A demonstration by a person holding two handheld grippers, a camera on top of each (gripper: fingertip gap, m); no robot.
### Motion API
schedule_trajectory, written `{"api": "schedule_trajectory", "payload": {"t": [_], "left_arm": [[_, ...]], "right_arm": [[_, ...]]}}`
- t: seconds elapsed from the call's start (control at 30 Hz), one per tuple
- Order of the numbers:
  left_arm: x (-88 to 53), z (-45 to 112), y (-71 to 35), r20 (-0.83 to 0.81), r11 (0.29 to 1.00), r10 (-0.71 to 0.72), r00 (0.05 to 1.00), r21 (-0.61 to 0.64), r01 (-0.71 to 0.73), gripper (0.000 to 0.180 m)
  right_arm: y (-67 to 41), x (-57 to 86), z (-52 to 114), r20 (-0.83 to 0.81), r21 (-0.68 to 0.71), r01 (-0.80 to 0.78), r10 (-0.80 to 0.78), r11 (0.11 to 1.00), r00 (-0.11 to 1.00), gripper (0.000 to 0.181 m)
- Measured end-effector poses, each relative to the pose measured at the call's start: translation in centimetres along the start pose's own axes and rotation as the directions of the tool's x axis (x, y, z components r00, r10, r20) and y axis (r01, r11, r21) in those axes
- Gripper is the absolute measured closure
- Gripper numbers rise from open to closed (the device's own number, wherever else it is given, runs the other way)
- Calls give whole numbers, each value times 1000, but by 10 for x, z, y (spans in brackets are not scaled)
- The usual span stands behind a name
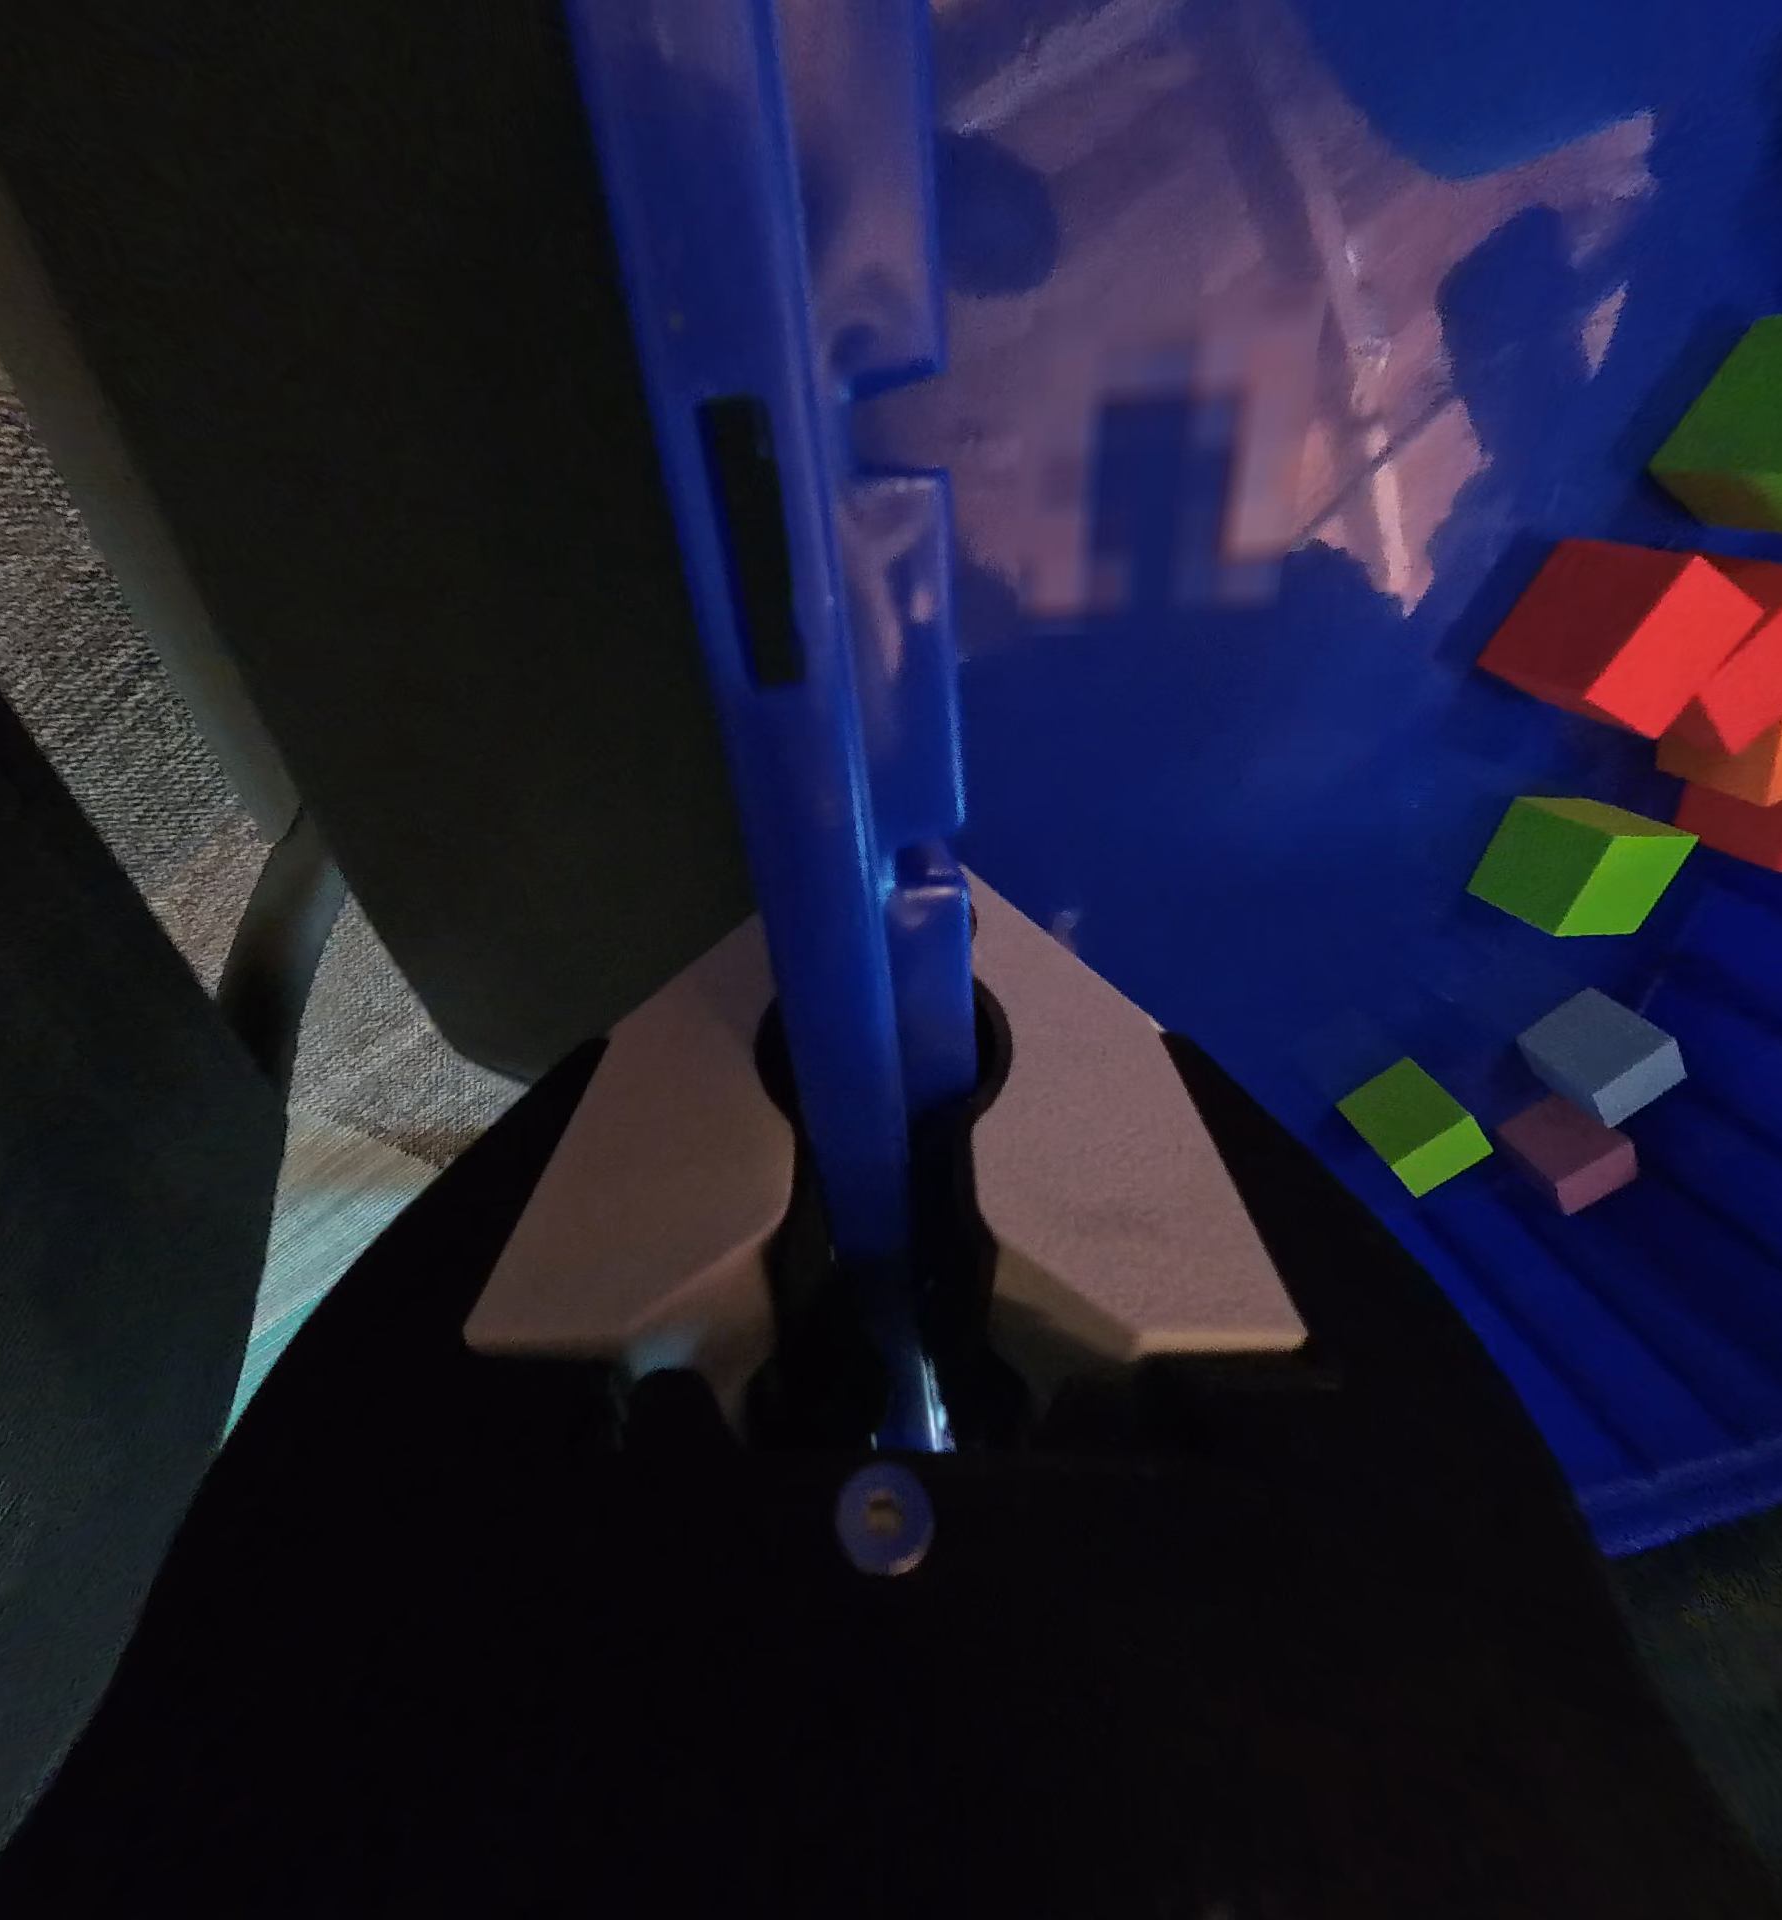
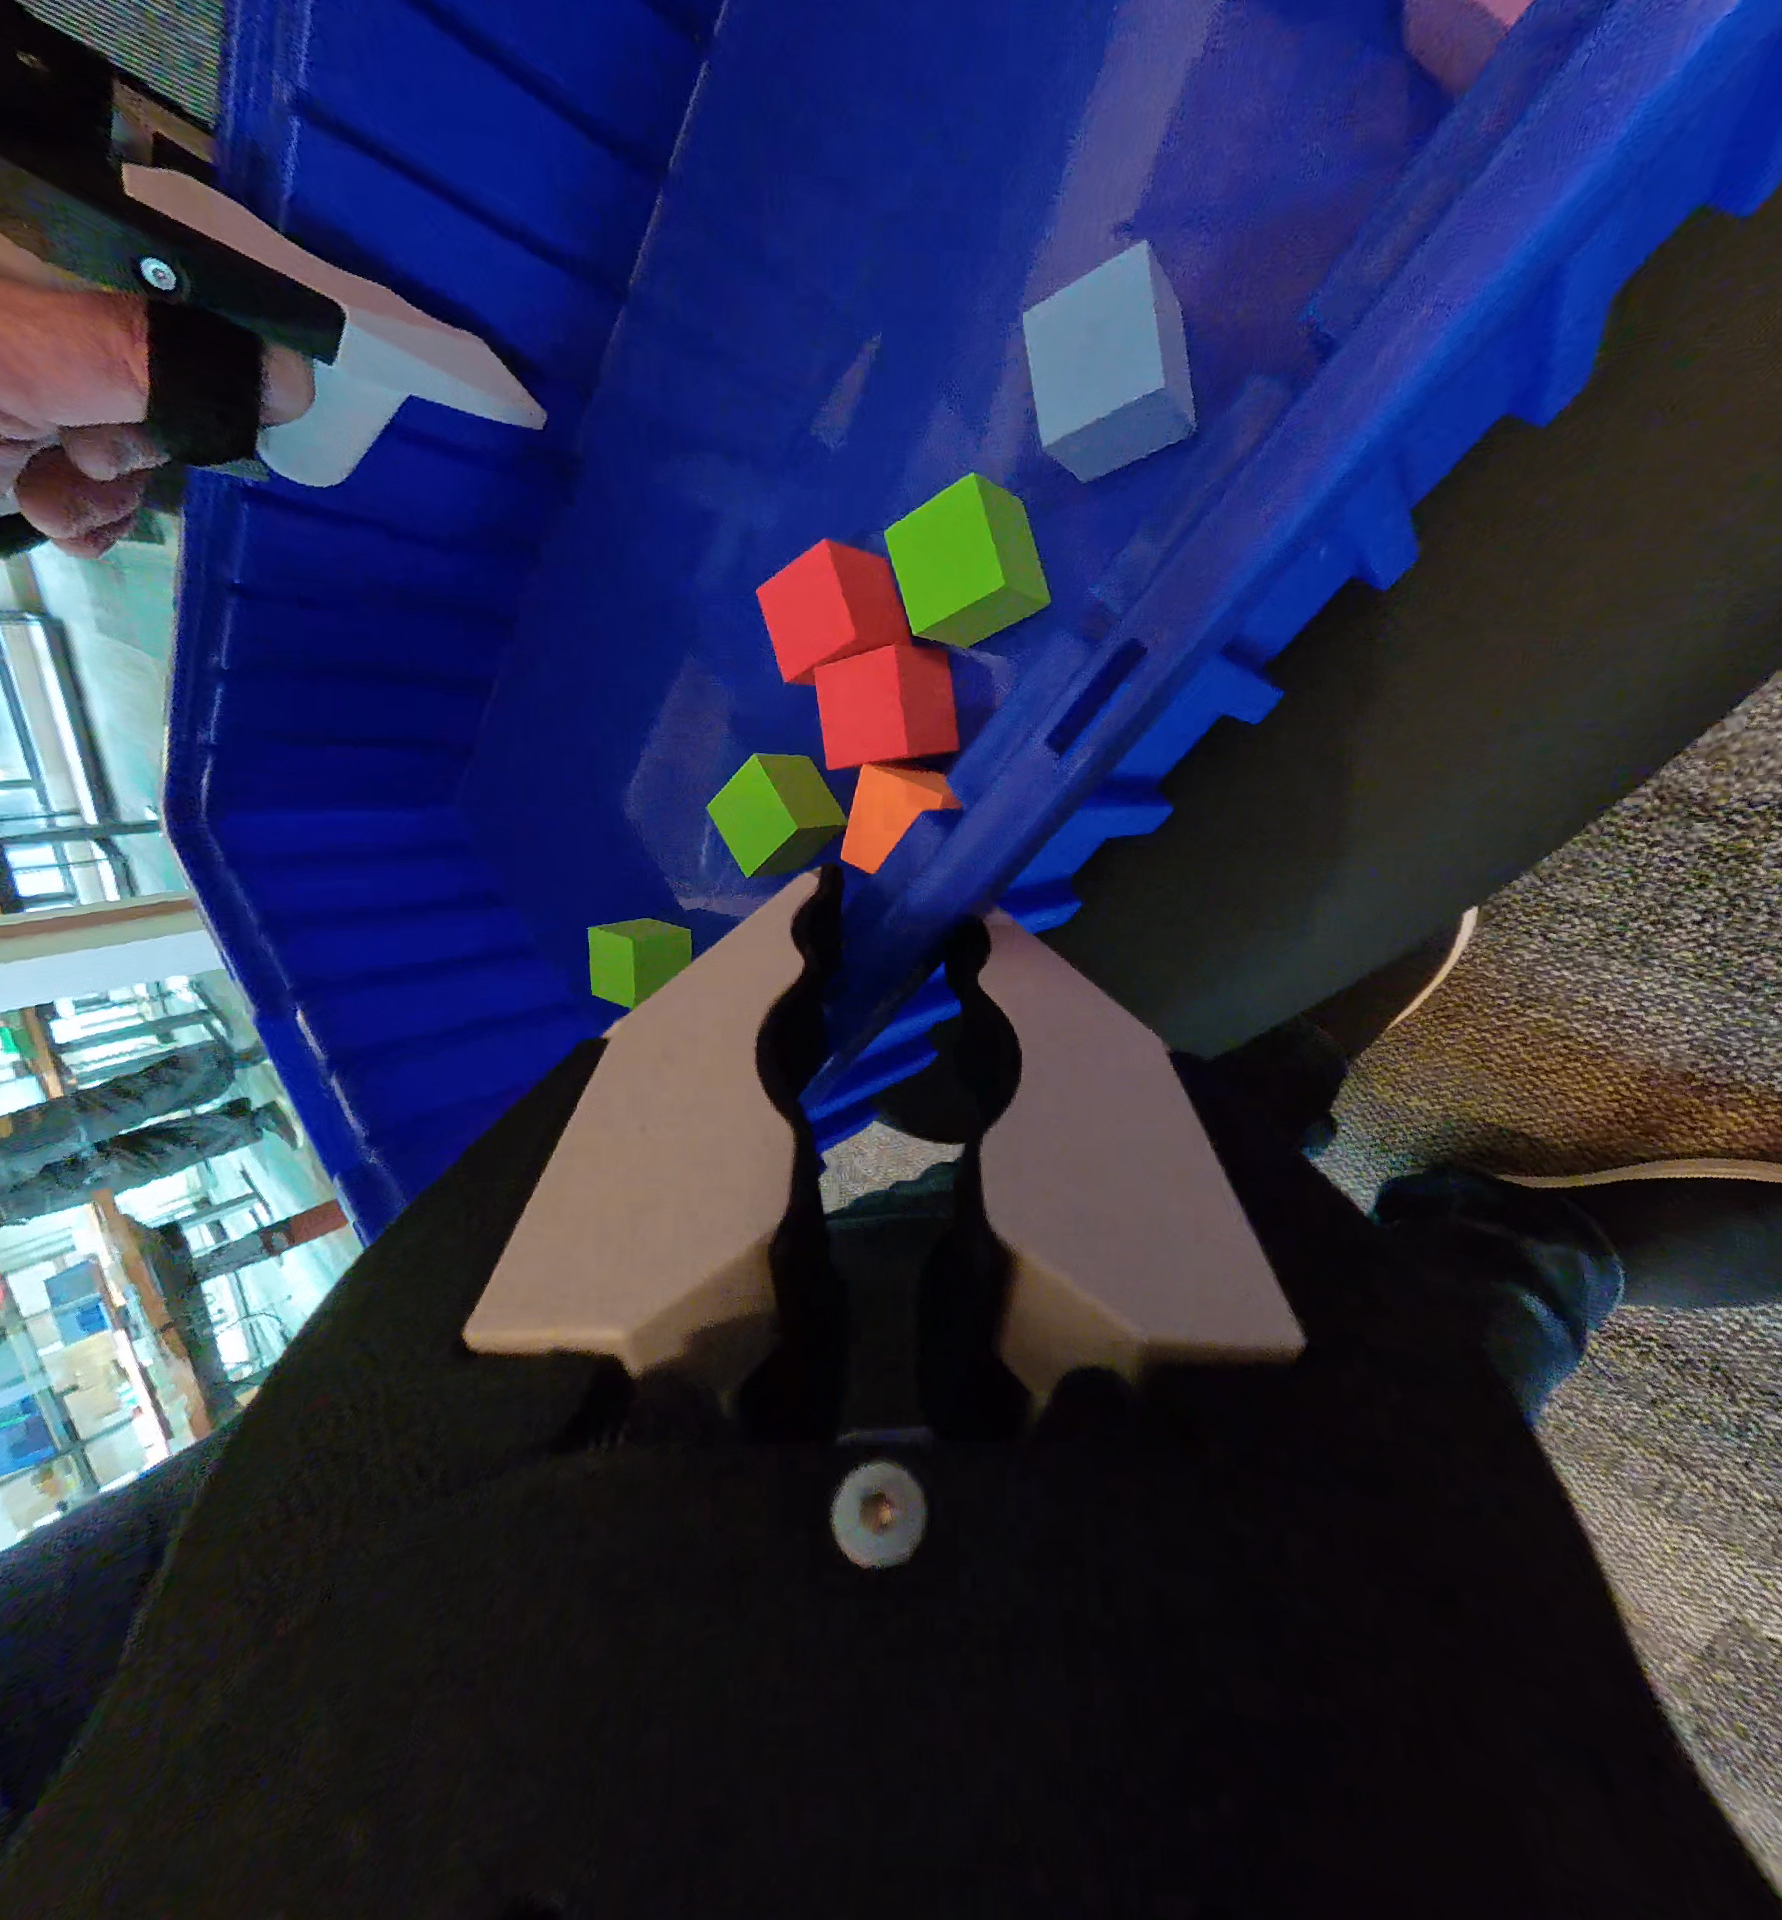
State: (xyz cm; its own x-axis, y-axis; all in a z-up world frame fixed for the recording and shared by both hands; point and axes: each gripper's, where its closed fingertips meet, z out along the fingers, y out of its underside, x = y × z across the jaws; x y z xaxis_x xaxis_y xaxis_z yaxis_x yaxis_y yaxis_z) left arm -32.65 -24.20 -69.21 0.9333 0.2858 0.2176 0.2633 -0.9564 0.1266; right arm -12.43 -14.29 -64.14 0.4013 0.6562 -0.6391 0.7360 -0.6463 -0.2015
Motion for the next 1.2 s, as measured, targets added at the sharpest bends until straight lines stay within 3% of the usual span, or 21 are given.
{"api": "schedule_trajectory", "payload": {"t": [0.2, 0.4, 0.57, 0.77, 1.2], "left_arm": [[40, -90, -21, 67, 994, 82, 994, 68, -87, 164], [132, -185, -102, 133, 929, 341, 931, 106, -356, 164], [233, -249, -164, 164, 807, 555, 816, 135, -575, 164], [355, -312, -201, 229, 612, 745, 627, 139, -778, 164], [533, -377, -188, 305, 287, 895, 326, 168, -943, 164]], "right_arm": [[-18, -30, -82, -6, 124, 12, -11, 992, 1000, 163], [-25, -37, -204, -66, 295, -47, 69, 955, 995, 162], [-16, -38, -305, -139, 456, -80, 160, 886, 977, 162], [14, -42, -399, -170, 625, -122, 286, 771, 943, 162], [92, -62, -511, -187, 802, -137, 463, 581, 866, 161]]}}
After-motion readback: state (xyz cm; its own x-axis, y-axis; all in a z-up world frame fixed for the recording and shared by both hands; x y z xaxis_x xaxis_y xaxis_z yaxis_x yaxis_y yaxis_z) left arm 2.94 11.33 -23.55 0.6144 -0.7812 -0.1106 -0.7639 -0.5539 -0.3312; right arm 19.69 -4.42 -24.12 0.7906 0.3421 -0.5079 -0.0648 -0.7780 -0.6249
